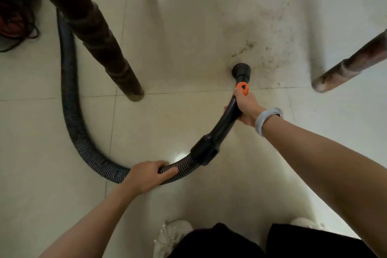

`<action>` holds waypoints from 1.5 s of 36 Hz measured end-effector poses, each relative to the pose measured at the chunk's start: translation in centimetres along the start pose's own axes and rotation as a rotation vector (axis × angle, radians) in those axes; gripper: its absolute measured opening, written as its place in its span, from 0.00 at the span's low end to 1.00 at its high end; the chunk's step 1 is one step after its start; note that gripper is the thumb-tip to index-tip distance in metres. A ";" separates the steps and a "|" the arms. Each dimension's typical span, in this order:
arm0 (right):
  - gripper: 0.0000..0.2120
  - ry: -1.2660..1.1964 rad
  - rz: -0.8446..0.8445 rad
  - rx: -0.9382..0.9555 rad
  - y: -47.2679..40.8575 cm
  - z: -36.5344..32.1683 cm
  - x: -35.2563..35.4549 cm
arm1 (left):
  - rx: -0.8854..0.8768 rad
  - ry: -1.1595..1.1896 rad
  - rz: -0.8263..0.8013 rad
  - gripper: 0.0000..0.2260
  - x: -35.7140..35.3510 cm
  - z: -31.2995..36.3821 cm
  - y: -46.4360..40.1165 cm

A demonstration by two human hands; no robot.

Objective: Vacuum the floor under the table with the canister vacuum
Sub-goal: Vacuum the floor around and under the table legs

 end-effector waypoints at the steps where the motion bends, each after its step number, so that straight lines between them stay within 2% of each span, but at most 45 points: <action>1: 0.13 0.010 -0.004 0.012 0.1 -0.4 0.2 | 0.004 -0.026 -0.025 0.33 -0.6 0.9 -0.1; 3: 0.15 0.018 -0.009 0.027 0.4 -0.9 0.6 | 0.002 -0.026 -0.064 0.25 -2.0 2.8 -0.4; 4: 0.16 0.011 -0.016 0.027 0.6 -1.1 0.8 | 0.002 0.005 -0.090 0.26 -3.0 3.5 -0.6; 7: 0.15 -0.022 -0.076 0.047 0.9 -1.1 0.7 | -0.030 0.184 -0.146 0.37 -6.2 5.4 -1.0; 12: 0.16 0.033 -0.166 0.099 1.5 -0.8 -0.4 | -0.103 0.373 -0.182 0.34 -9.1 8.1 -1.8; 15: 0.13 0.119 -0.170 0.141 1.9 -1.5 0.4 | -0.130 0.337 -0.240 0.35 -9.6 10.1 -2.7; 20: 0.12 0.241 -0.160 0.150 2.3 -3.3 2.7 | -0.222 0.203 -0.309 0.22 -8.7 14.5 -3.9; 22: 0.13 0.267 -0.183 0.141 2.6 -3.8 3.5 | -0.240 0.137 -0.287 0.23 -7.4 15.3 -4.5; 24: 0.12 0.304 -0.213 0.139 3.3 -4.1 4.1 | -0.234 0.048 -0.195 0.24 -5.3 15.3 -5.3; 27: 0.08 0.367 -0.230 0.188 4.6 -4.2 4.7 | -0.131 -0.116 0.002 0.27 -1.7 13.6 -6.6; 29: 0.08 0.374 -0.225 0.202 5.1 -3.3 4.9 | -0.047 -0.161 0.073 0.28 0.0 12.0 -7.3; 34: 0.13 0.347 -0.244 0.095 5.0 1.4 4.2 | 0.123 -0.220 0.024 0.37 0.7 9.2 -8.7; 37: 0.13 0.297 -0.253 0.070 4.8 2.7 3.7 | 0.166 -0.244 -0.007 0.41 0.1 8.6 -9.5; 40: 0.09 0.199 -0.172 0.078 4.7 2.3 5.5 | 0.206 -0.246 0.018 0.44 -0.2 8.3 -10.0; 44: 0.07 0.036 0.089 0.135 5.1 1.3 12.0 | 0.224 -0.204 0.041 0.46 -0.3 8.5 -10.5; 47: 0.08 -0.055 0.223 0.149 5.8 1.5 16.2 | 0.230 -0.200 0.048 0.45 -0.1 8.9 -10.6; 50: 0.08 -0.096 0.257 0.146 6.0 2.5 17.0 | 0.229 -0.197 0.054 0.45 0.1 9.2 -10.5; 54: 0.09 -0.056 0.205 0.142 5.9 3.6 13.5 | 0.241 -0.148 0.041 0.45 0.3 9.4 -10.5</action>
Point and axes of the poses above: each hand's wrist, its own y-axis away from the middle knuckle, its own x-axis out of the back of the hand, z = x × y, the point moved 10 cm from there along -y, towards the middle knuckle, and after that the axes turned 14 degrees about -z, right-handed, at the moved point
